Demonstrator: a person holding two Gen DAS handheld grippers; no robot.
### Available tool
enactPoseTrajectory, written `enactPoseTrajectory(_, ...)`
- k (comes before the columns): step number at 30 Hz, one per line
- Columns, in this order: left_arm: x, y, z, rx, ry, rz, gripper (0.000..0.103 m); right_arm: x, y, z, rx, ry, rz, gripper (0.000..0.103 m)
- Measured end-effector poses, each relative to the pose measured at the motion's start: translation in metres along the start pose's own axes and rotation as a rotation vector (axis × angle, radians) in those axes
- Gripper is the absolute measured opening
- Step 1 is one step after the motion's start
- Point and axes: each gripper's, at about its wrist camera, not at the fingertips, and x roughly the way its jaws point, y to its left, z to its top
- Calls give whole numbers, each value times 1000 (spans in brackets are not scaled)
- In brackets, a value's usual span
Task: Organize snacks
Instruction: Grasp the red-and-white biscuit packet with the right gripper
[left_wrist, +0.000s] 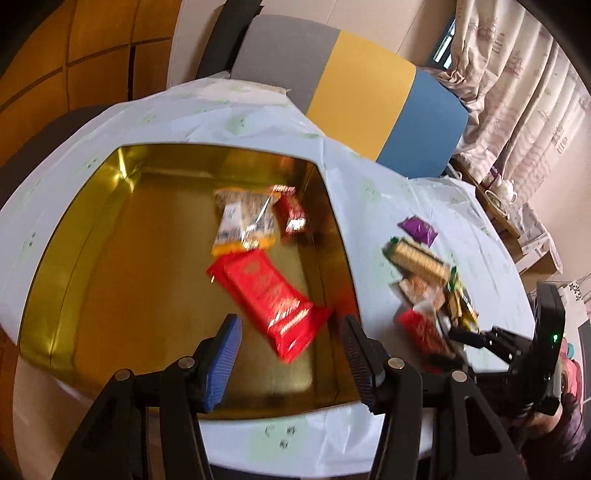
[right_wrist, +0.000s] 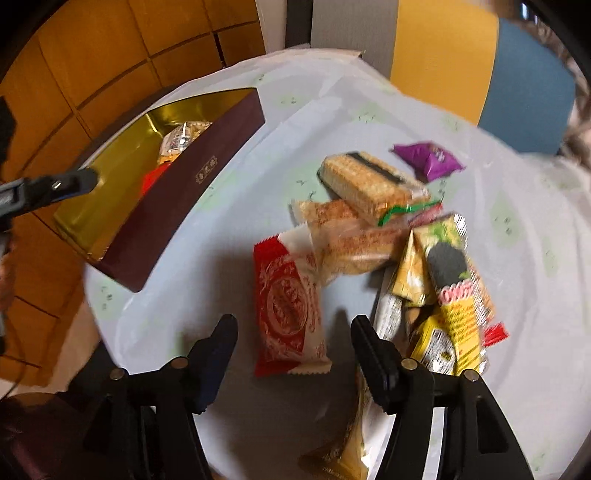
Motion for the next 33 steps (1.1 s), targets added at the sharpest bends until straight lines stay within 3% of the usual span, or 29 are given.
enactPoseTrajectory(2, -3, 1, -7, 10, -4, 25, 57, 3, 7, 2, -30, -5, -30, 29)
enactPoseTrajectory(7, -5, 3, -14, 11, -15, 78, 56, 7, 17, 1, -56, -33, -64, 31)
enactPoseTrajectory(13, -1, 0, -17, 2, 1, 116, 57, 7, 10, -3, 1, -70, -29, 32)
enactPoseTrajectory(16, 1, -5, -20, 15, 1, 154, 57, 8, 8, -5, 25, -80, -17, 39)
enactPoseTrajectory(17, 1, -6, -20, 21, 0, 164, 57, 9, 9, -6, 27, -78, -17, 52)
enactPoseTrajectory(18, 1, -7, -21, 27, -2, 171, 57, 10, 12, -8, 19, -62, -15, 56)
enactPoseTrajectory(22, 3, -10, -24, 41, 3, 192, 57, 15, 28, -17, -50, -78, -76, 56)
enactPoseTrajectory(24, 3, -11, -25, 45, 7, 195, 57, 15, 28, -18, -30, -78, -65, 56)
enactPoseTrajectory(27, 1, -13, -25, 55, -2, 200, 57, 14, 27, -17, -31, -68, -79, 68)
enactPoseTrajectory(33, -2, -15, -27, 68, -18, 209, 57, 13, 27, -13, -62, -89, -165, 68)
